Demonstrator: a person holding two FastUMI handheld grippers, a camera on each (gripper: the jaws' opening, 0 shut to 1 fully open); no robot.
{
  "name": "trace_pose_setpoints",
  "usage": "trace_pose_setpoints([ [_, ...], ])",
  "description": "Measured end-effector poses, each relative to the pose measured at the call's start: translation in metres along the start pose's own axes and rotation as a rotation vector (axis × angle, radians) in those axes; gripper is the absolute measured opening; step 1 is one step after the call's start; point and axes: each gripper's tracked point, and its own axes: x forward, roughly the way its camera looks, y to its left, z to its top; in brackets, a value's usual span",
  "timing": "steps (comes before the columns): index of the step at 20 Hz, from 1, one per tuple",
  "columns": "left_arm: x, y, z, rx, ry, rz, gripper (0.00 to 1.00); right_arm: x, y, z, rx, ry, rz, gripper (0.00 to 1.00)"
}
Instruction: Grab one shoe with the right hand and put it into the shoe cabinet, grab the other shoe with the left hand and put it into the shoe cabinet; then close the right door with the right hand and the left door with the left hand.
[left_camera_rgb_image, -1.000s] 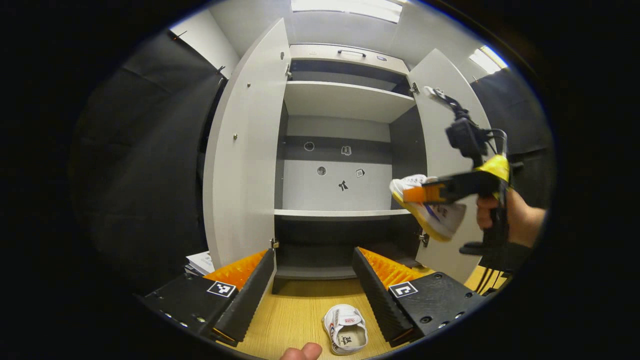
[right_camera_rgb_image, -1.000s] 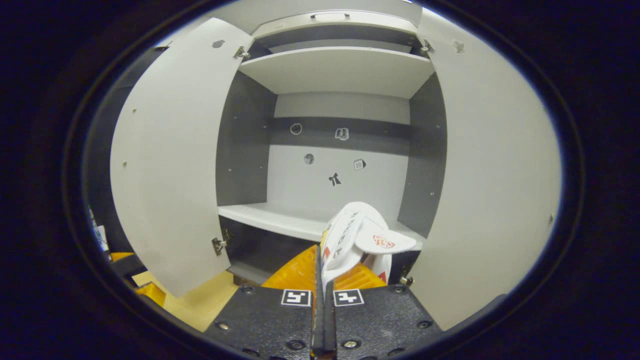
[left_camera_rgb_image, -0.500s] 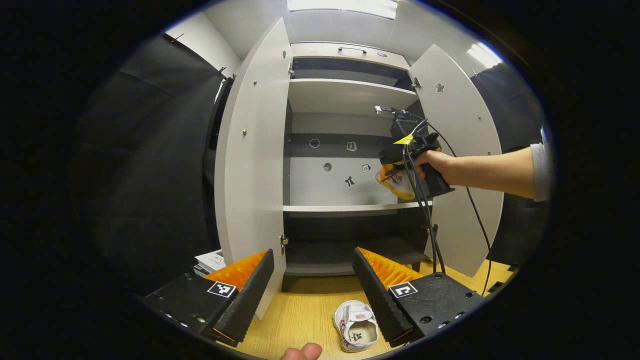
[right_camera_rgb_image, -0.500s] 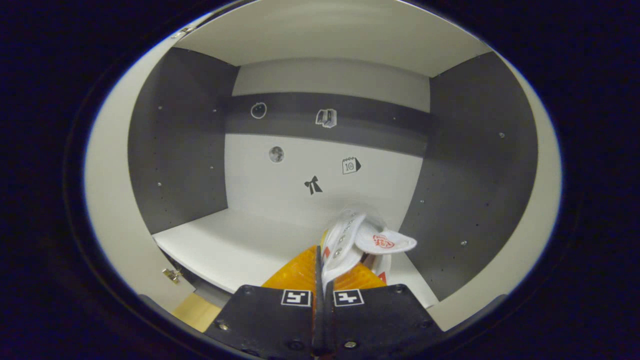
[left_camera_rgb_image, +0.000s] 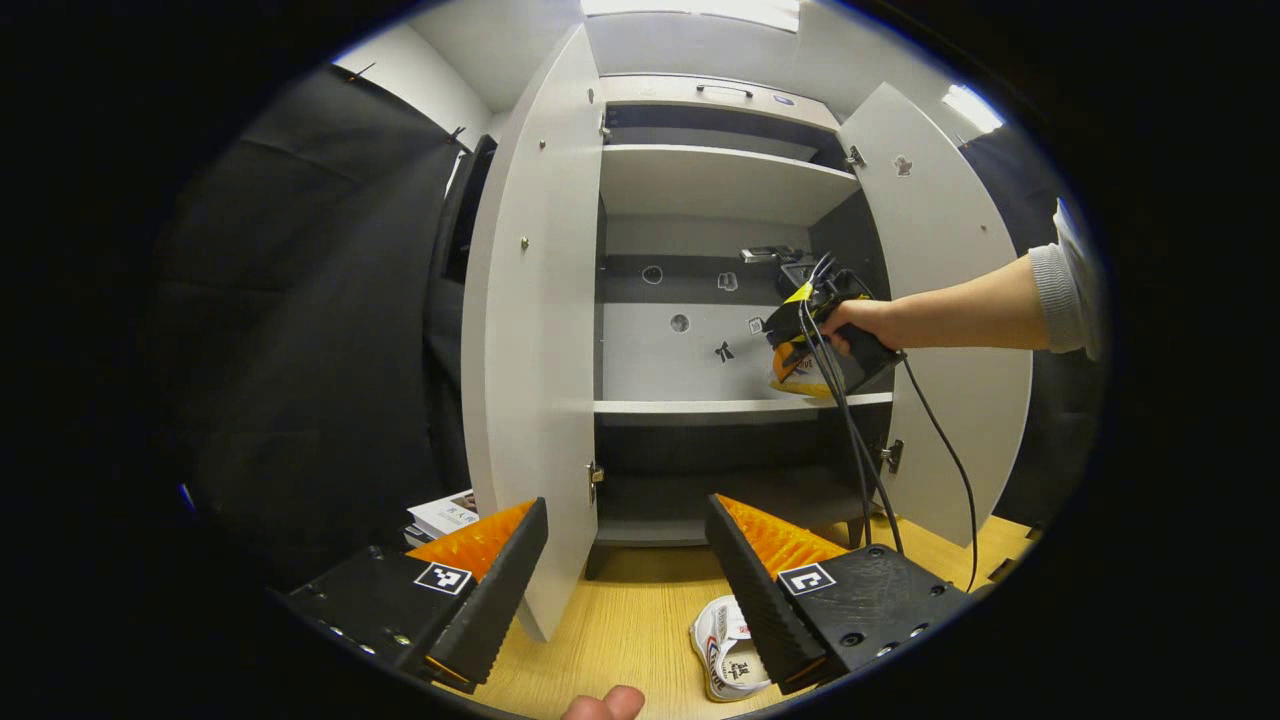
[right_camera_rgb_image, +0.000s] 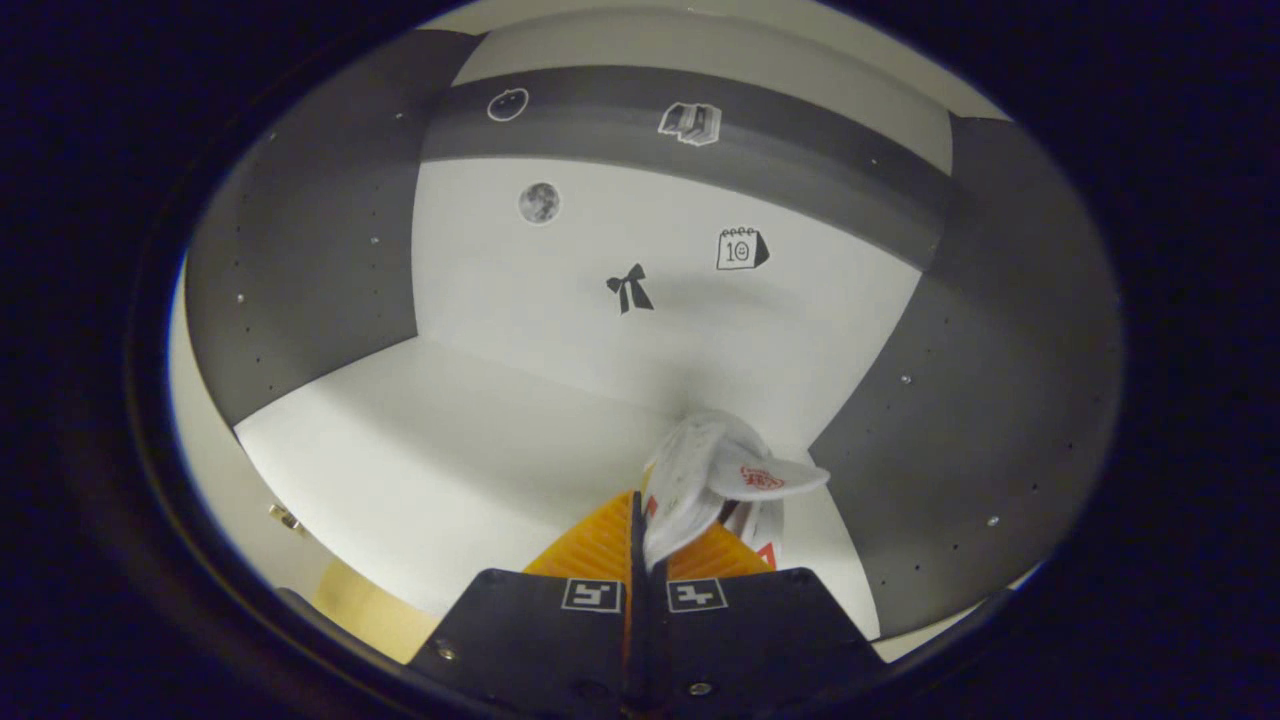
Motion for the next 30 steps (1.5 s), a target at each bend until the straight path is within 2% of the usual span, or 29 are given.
trace_pose_setpoints([
  [7, 0.000, 0.003, 0.000, 0.005, 0.000, 0.006, 0.95, 0.008, 0.005, -0.006, 0.008, 0.049, -0.019, 0.03],
  [11, -0.001, 0.005, 0.001, 0.006, -0.006, 0.009, 0.95, 0.007, 0.003, -0.006, 0.012, 0.048, -0.031, 0.16],
  [12, -0.001, 0.004, 0.001, 0.005, -0.007, 0.008, 0.95, 0.005, 0.006, -0.005, 0.012, 0.048, -0.024, 0.15],
  [14, -0.001, 0.002, 0.002, 0.004, -0.009, 0.003, 0.95, -0.004, 0.010, -0.002, 0.004, 0.045, -0.021, 0.33],
  [15, -0.001, 0.001, 0.002, 0.003, -0.010, 0.001, 0.95, -0.010, 0.009, -0.001, -0.001, 0.038, -0.019, 0.46],
  [16, -0.001, -0.001, 0.002, 0.002, -0.013, -0.004, 0.95, -0.018, 0.010, 0.003, 0.002, 0.021, -0.013, 0.53],
  [17, -0.001, -0.002, 0.004, 0.001, -0.015, -0.008, 0.95, -0.027, 0.008, 0.005, -0.002, 0.009, -0.019, 0.54],
  [18, -0.001, -0.004, 0.004, 0.000, -0.018, -0.013, 0.95, -0.037, 0.004, 0.007, 0.004, -0.008, -0.022, 0.50],
  [23, -0.002, -0.016, 0.006, -0.003, -0.028, -0.041, 0.95, -0.117, -0.005, 0.016, 0.087, -0.200, 0.023, 0.54],
  [24, -0.002, -0.018, 0.007, -0.004, -0.028, -0.047, 0.95, -0.135, -0.006, 0.012, 0.108, -0.239, 0.031, 0.63],
  [26, -0.002, -0.025, 0.008, -0.008, -0.032, -0.063, 0.95, -0.167, -0.007, -0.004, 0.152, -0.301, 0.050, 0.67],
  [30, -0.003, -0.037, 0.008, 0.000, -0.034, -0.086, 0.95, -0.213, -0.008, -0.058, 0.194, -0.380, 0.051, 0.69],
])
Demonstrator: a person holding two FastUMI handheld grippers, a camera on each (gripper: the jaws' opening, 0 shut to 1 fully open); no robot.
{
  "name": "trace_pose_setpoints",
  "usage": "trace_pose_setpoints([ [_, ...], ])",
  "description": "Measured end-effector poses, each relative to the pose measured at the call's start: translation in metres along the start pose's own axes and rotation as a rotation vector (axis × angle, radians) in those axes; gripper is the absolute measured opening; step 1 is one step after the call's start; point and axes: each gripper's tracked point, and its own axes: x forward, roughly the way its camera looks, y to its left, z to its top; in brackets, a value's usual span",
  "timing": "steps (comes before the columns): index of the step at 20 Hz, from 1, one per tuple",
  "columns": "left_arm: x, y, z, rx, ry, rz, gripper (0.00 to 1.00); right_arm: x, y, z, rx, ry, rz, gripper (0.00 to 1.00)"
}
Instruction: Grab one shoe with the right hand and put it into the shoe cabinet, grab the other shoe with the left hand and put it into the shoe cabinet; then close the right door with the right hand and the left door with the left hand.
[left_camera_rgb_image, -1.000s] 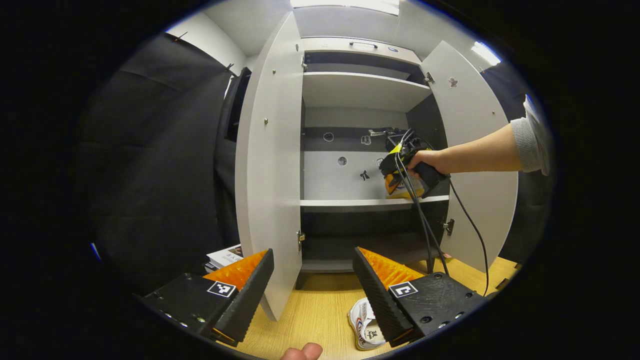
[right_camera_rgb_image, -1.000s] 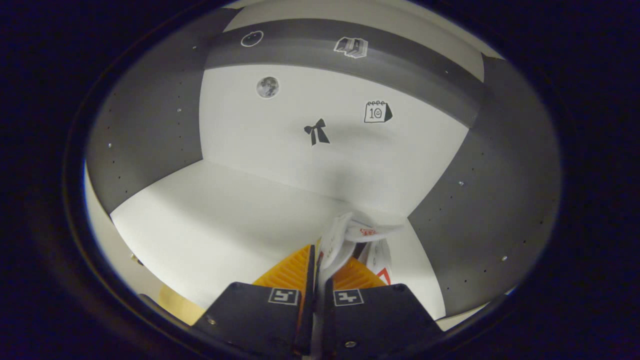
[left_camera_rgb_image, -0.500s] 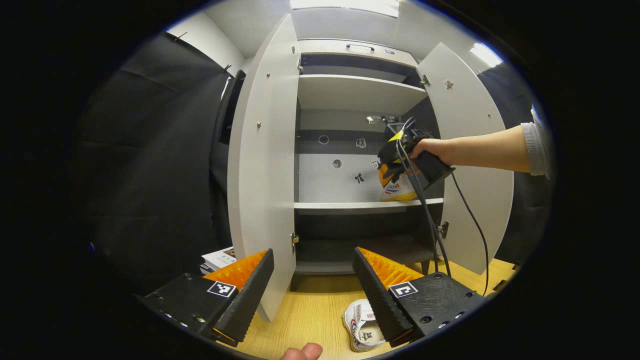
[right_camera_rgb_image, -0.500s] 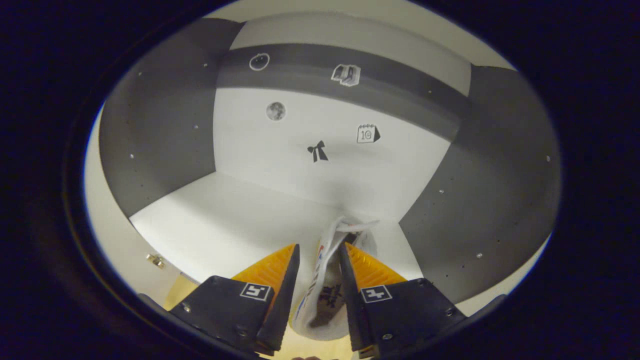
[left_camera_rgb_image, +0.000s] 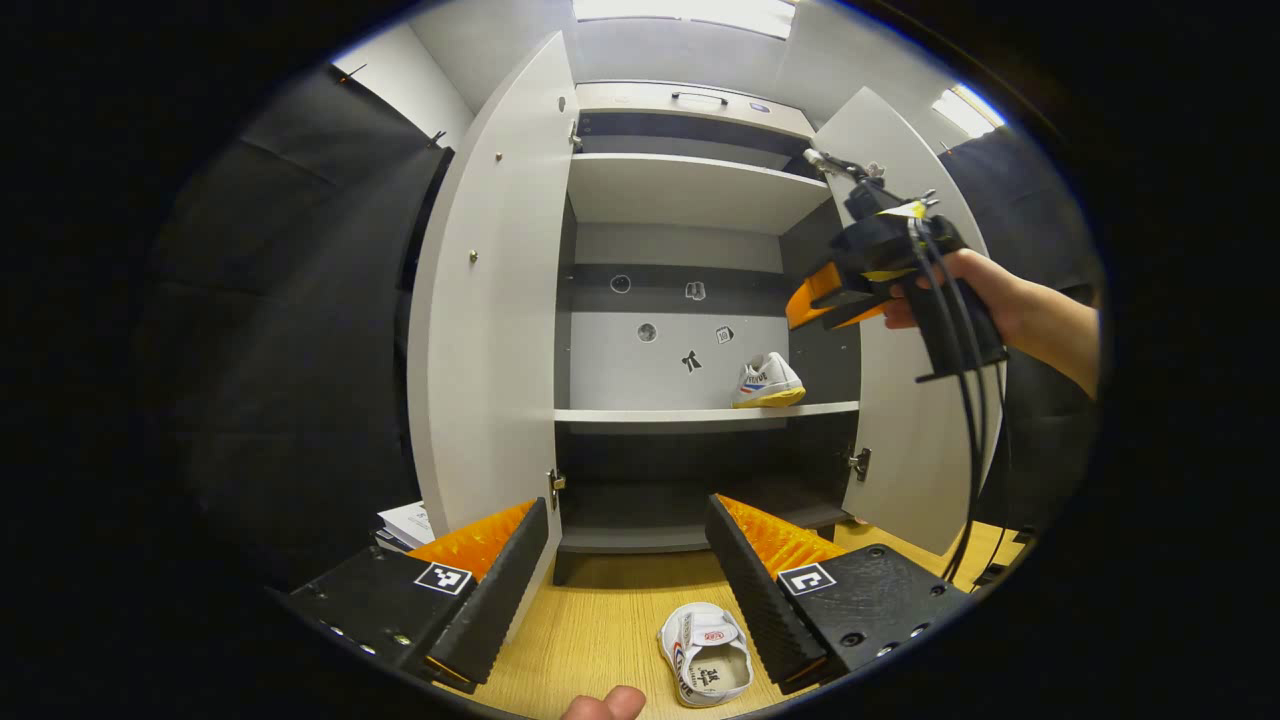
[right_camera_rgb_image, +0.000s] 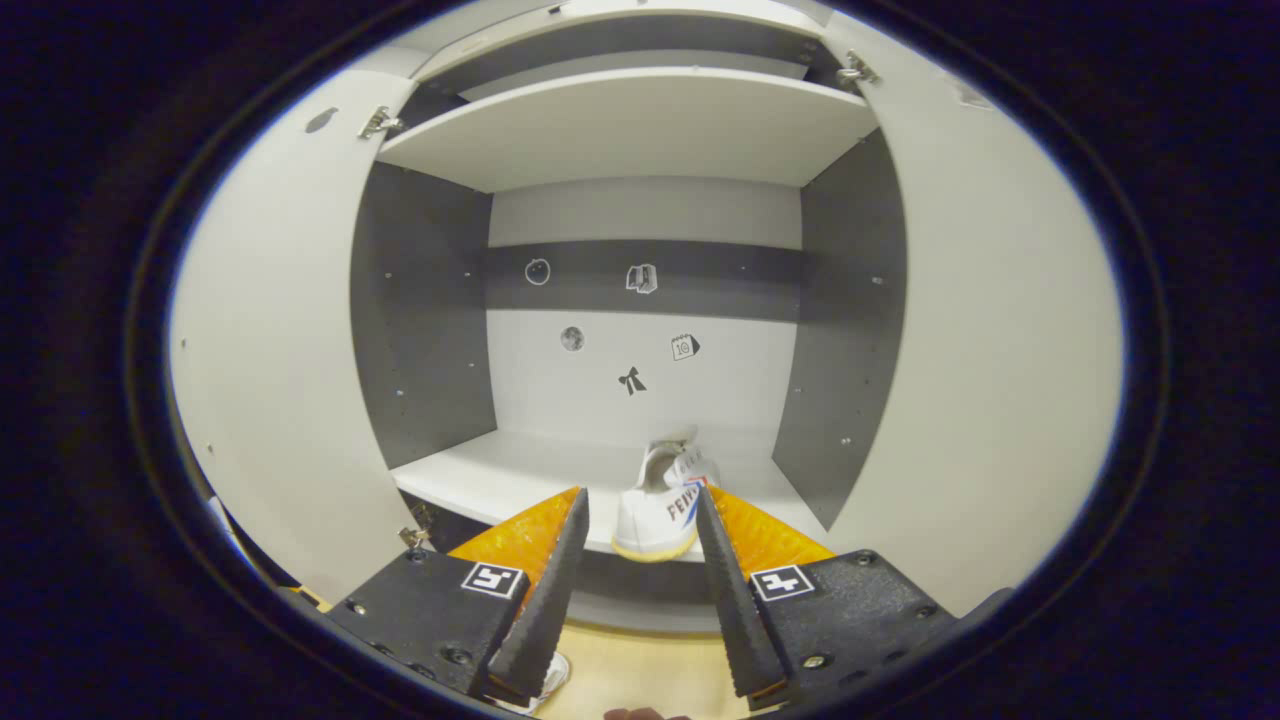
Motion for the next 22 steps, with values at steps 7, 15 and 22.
trace_pose_setpoints([
  [7, -0.007, -0.020, -0.002, 0.008, -0.004, -0.029, 0.95, -0.076, -0.016, -0.083, -0.018, -0.133, -0.111, 0.71],
  [15, -0.018, -0.034, -0.030, 0.028, 0.051, -0.035, 0.95, -0.145, 0.003, -0.191, -0.043, -0.164, -0.153, 0.70],
  [22, -0.032, -0.047, -0.082, 0.019, 0.167, -0.080, 0.95, -0.176, -0.002, -0.218, 0.003, -0.168, -0.181, 0.71],
])
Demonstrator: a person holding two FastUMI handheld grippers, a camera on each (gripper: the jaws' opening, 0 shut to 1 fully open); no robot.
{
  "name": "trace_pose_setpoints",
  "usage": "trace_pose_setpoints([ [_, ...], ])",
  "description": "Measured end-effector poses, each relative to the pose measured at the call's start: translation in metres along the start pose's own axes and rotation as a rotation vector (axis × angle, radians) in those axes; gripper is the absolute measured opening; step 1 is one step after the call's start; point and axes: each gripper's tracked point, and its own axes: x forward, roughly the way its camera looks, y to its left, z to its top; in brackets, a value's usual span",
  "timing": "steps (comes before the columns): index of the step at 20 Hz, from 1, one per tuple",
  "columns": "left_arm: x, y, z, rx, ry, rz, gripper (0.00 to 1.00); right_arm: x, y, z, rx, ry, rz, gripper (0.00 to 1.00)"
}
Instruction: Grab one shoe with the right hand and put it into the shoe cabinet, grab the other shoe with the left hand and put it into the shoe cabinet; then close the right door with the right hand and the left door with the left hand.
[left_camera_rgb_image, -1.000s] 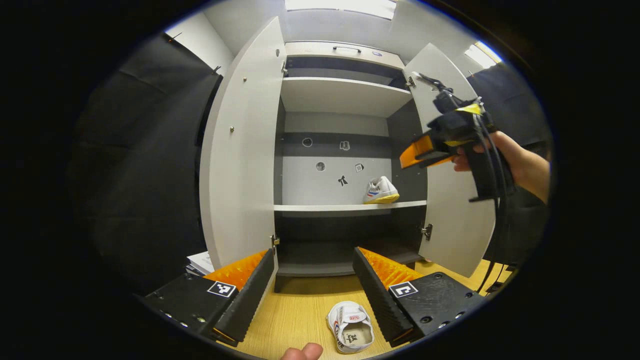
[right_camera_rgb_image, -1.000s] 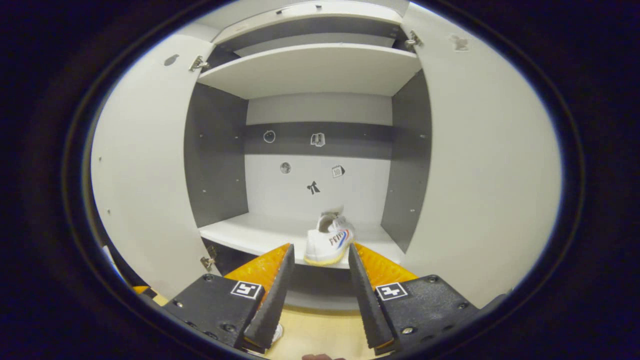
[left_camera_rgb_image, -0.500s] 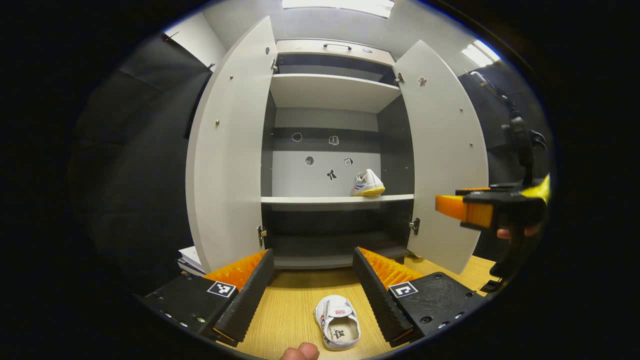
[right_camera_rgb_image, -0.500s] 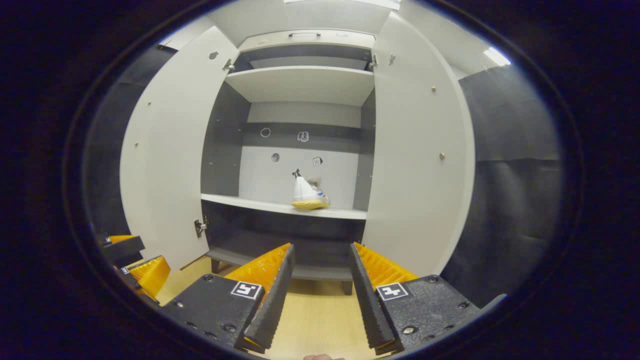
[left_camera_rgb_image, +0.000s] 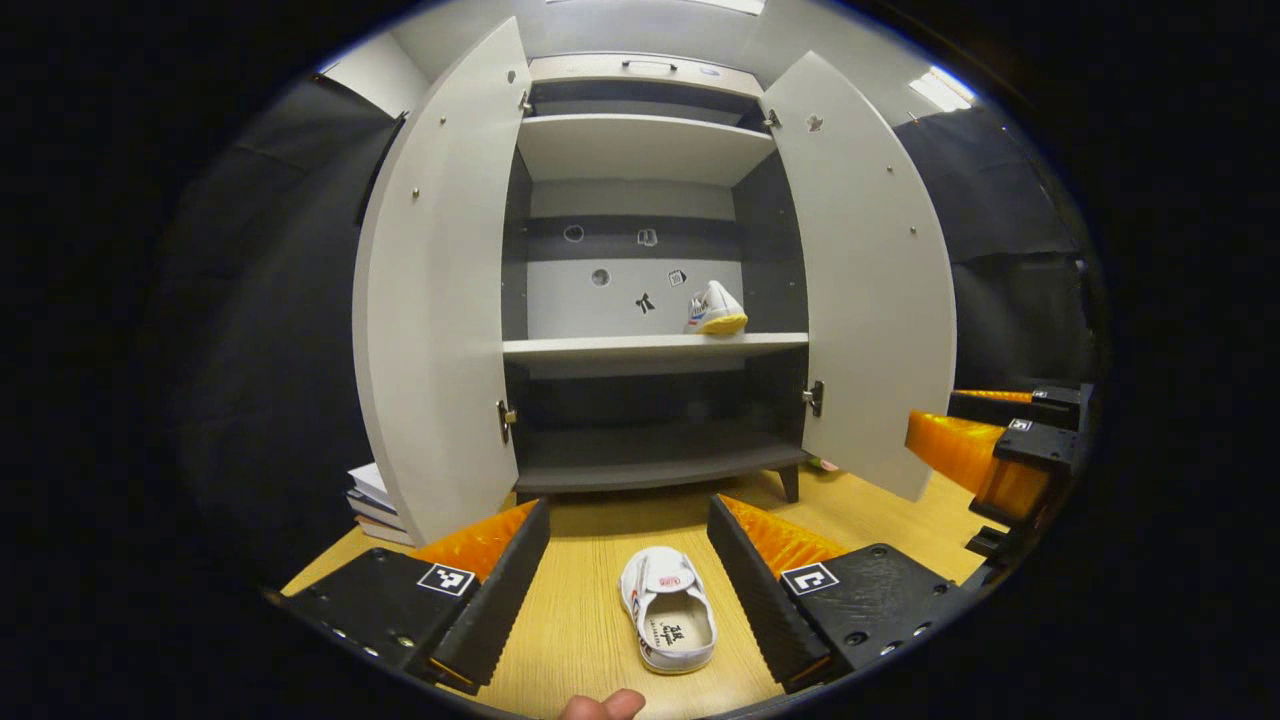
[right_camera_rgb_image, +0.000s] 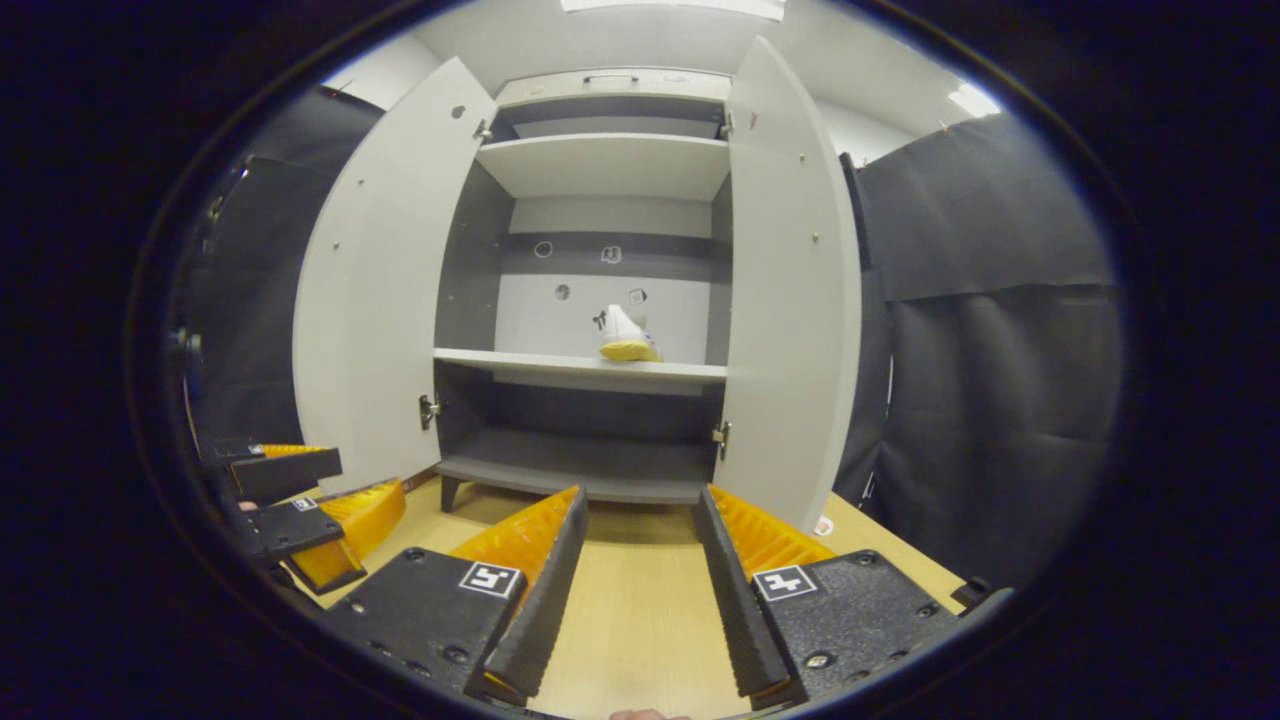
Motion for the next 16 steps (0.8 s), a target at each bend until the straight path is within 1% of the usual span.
trace_pose_setpoints([
  [1, 0.001, 0.001, -0.014, -0.006, 0.037, 0.002, 0.95, -0.002, -0.003, 0.001, -0.001, -0.006, -0.009, 0.71],
  [4, 0.008, 0.003, -0.061, -0.033, 0.196, -0.007, 0.96, -0.002, -0.006, -0.001, 0.006, 0.006, -0.003, 0.72],
  [5, 0.008, 0.006, -0.078, -0.041, 0.252, -0.005, 0.96, -0.002, -0.007, -0.001, 0.011, 0.009, 0.001, 0.75],
  [6, 0.010, 0.009, -0.091, -0.046, 0.300, -0.003, 0.96, -0.002, -0.007, -0.001, 0.011, 0.014, 0.004, 0.72],
  [8, 0.017, 0.012, -0.115, -0.054, 0.377, -0.004, 0.96, -0.001, -0.008, -0.003, 0.005, 0.019, 0.006, 0.72],
  [11, 0.030, 0.015, -0.145, -0.059, 0.464, -0.006, 0.96, 0.000, -0.008, -0.004, 0.005, 0.025, 0.010, 0.71],
  [13, 0.041, 0.014, -0.160, -0.072, 0.501, -0.018, 0.96, 0.001, -0.007, -0.007, 0.001, 0.034, 0.016, 0.72],
  [16, 0.059, 0.017, -0.174, -0.093, 0.539, -0.014, 0.96, 0.003, -0.007, -0.011, -0.005, 0.046, 0.018, 0.72],
])
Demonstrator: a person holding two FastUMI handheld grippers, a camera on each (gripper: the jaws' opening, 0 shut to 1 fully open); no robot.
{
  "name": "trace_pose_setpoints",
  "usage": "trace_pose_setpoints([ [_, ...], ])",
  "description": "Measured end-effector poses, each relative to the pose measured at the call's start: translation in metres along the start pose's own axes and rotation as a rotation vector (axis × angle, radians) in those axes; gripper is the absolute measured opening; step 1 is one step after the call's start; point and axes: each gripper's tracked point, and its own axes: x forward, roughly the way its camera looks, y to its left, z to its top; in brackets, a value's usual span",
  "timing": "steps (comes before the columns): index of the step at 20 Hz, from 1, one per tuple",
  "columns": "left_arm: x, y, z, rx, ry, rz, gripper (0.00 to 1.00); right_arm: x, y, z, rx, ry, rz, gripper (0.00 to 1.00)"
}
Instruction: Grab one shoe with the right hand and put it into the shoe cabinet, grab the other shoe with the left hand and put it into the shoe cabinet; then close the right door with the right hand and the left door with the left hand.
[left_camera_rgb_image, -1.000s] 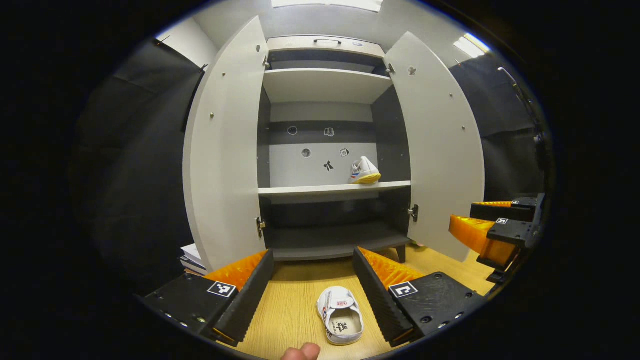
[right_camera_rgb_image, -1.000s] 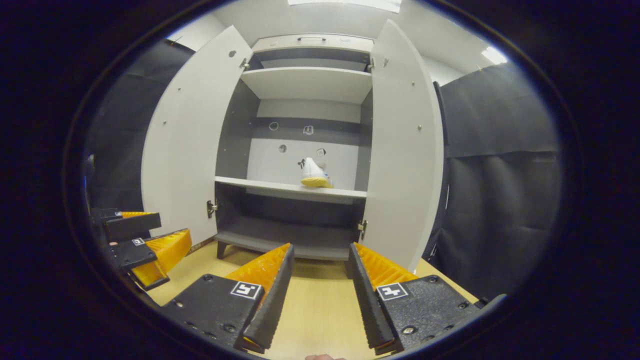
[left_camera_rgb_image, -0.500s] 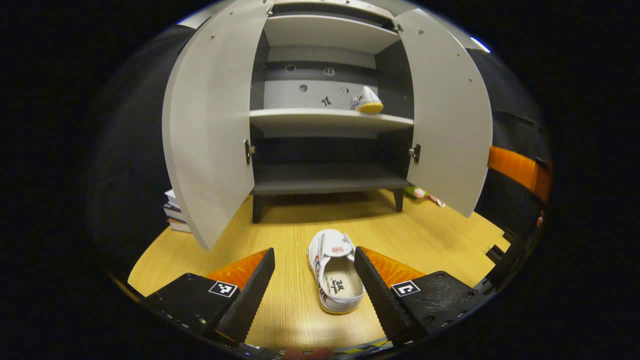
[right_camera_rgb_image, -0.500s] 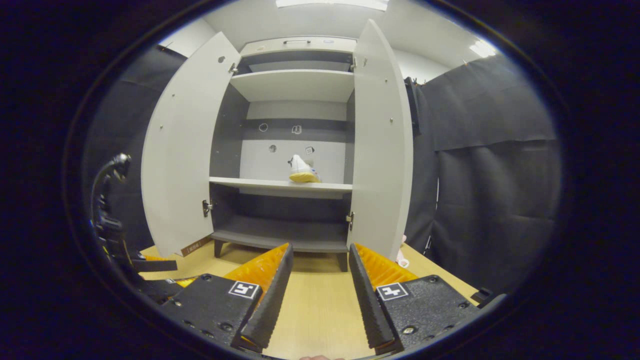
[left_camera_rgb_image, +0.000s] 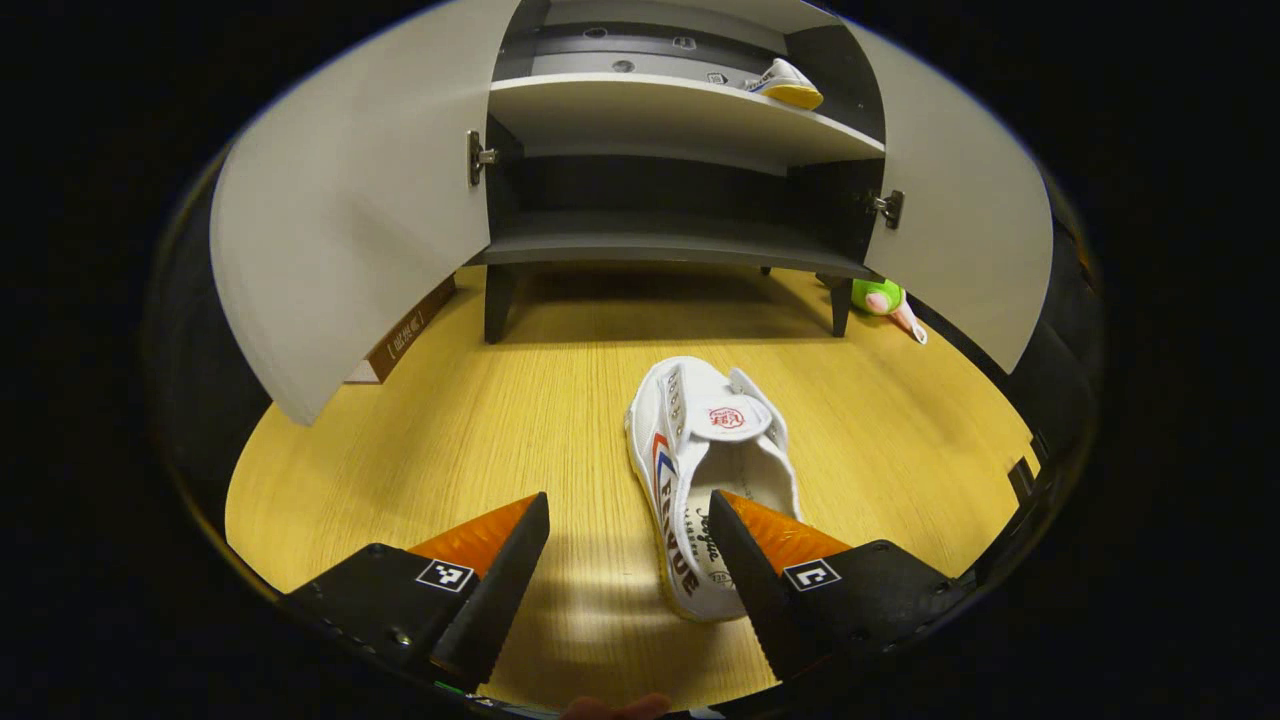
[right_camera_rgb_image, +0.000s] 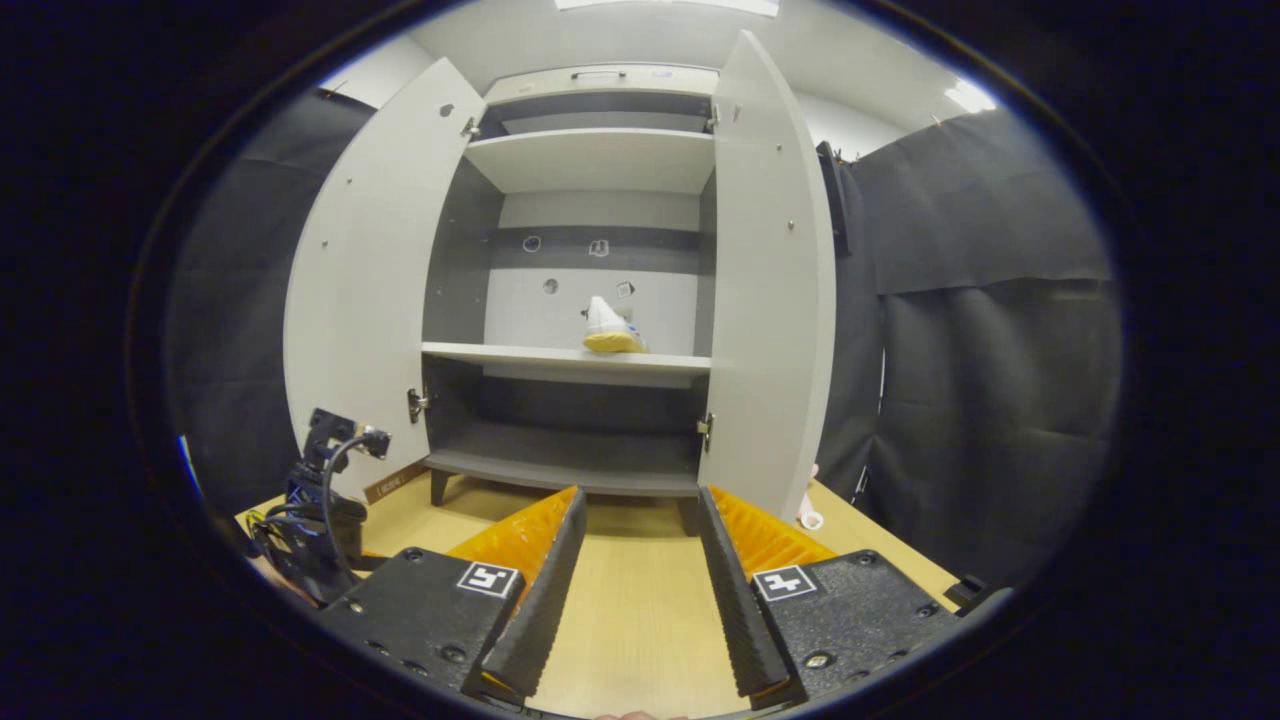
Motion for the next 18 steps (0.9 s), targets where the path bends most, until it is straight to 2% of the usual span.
trace_pose_setpoints([
  [9, 0.044, 0.011, 0.008, -0.008, -0.001, 0.027, 0.95, 0.011, -0.005, -0.013, 0.000, 0.046, -0.012, 0.71],
  [16, 0.059, 0.006, 0.014, -0.024, -0.026, 0.008, 0.98, 0.021, -0.005, -0.016, -0.008, 0.057, -0.014, 0.71],
  [17, 0.059, 0.003, 0.016, -0.029, -0.037, -0.001, 0.95, 0.021, -0.005, -0.016, -0.010, 0.056, -0.014, 0.71],
  [18, 0.059, 0.001, 0.017, -0.037, -0.043, -0.001, 0.89, 0.022, -0.005, -0.016, -0.014, 0.057, -0.014, 0.71],
])
